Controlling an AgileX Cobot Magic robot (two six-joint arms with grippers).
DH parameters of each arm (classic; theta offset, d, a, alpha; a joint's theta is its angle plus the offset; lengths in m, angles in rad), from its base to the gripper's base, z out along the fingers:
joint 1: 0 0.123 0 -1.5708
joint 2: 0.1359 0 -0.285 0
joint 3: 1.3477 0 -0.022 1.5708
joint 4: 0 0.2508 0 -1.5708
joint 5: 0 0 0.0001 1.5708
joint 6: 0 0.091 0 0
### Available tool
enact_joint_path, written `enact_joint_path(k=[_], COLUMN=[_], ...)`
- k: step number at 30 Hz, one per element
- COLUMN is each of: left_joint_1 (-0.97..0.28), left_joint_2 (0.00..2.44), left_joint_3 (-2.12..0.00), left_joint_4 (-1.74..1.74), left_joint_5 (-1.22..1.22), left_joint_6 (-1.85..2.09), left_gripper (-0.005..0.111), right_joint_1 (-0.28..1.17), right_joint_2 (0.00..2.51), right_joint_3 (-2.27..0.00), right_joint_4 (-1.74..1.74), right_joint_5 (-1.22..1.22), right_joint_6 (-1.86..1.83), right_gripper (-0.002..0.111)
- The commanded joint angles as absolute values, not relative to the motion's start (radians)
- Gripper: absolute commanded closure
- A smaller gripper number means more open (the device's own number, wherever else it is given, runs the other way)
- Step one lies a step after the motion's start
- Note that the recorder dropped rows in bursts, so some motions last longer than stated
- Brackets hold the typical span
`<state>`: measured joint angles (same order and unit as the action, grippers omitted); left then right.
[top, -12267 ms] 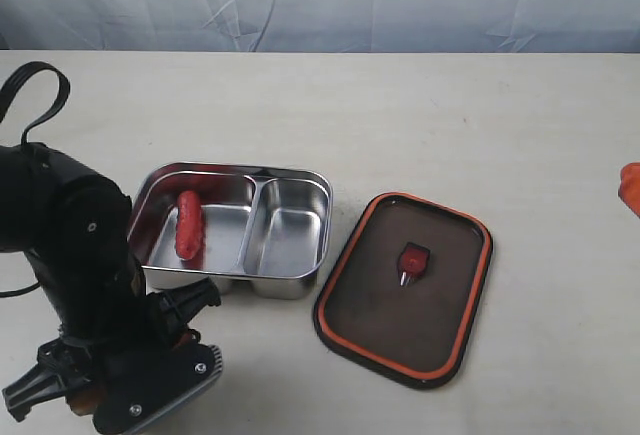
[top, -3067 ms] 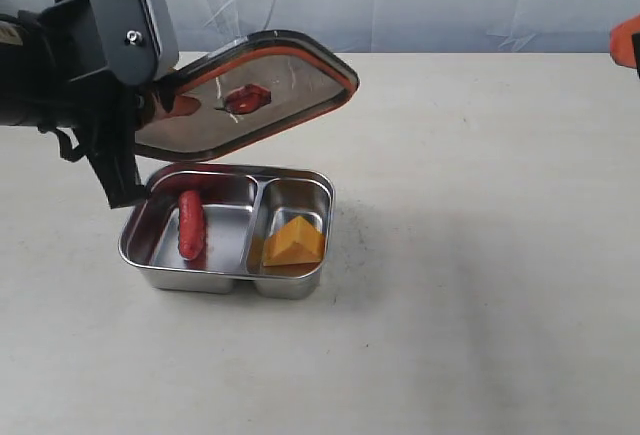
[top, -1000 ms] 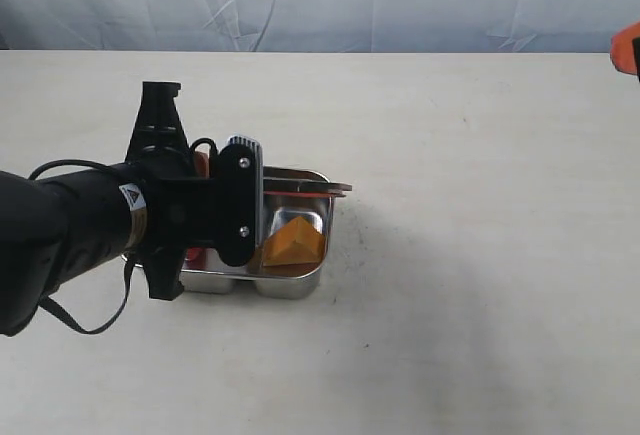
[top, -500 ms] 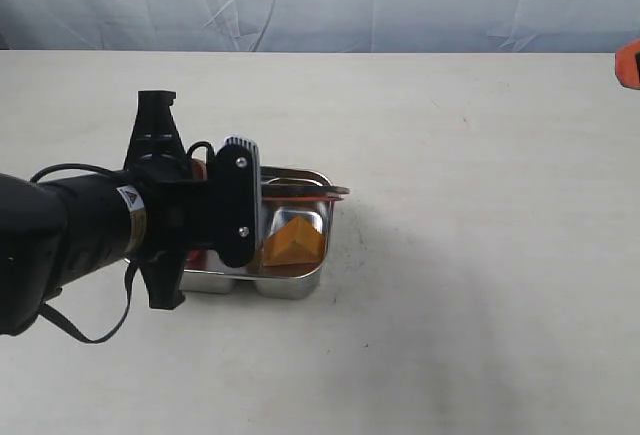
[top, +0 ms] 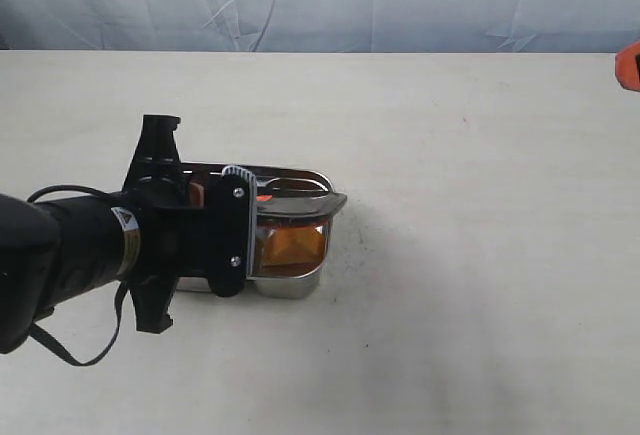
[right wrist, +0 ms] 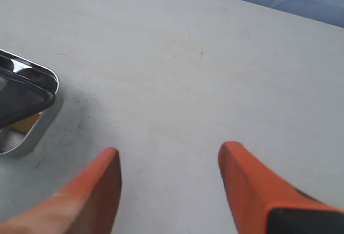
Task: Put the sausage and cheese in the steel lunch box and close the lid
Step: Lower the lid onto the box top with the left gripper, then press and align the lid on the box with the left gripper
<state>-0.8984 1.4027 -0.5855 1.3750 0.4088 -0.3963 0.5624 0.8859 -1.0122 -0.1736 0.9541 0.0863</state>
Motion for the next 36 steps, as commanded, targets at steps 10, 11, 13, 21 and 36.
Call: enact_joint_path(k=[10,11,13,21,36], left_joint_1=[-0.901,-0.901,-0.901,-0.901,-0.899], left_joint_2=[1.409,1.409,1.409,1.475,1.539], left_joint_3=[-0.567,-0.565,-0.565,-0.565,-0.565], left_joint_4=[1.238,1.230,1.215,1.183,1.233], left_joint_5=[0.311,0.309,0.307,0.266,0.270], left_joint_6=[-0.400,-0.400,-0.400,-0.400,-0.403], left_gripper=[0.066,0.066,0.066,0.066,0.066], right_joint_1=[0.559,0.559,0.559,0.559,0.559], right_joint_2=[0.881,0.881,0.881,0.883,0.883], right_joint_3=[-1.013,-1.013,-1.013,-1.005,-0.587], right_joint_4=[-0.171,-0.167,-0.160,0.029,0.420], right_joint_5=[0.957,0.957,0.958,0.976,0.549], right_joint_6=[0.086,0.086,0.086,0.086,0.085], right_gripper=[0.053,0.053,0.053,0.053,0.053])
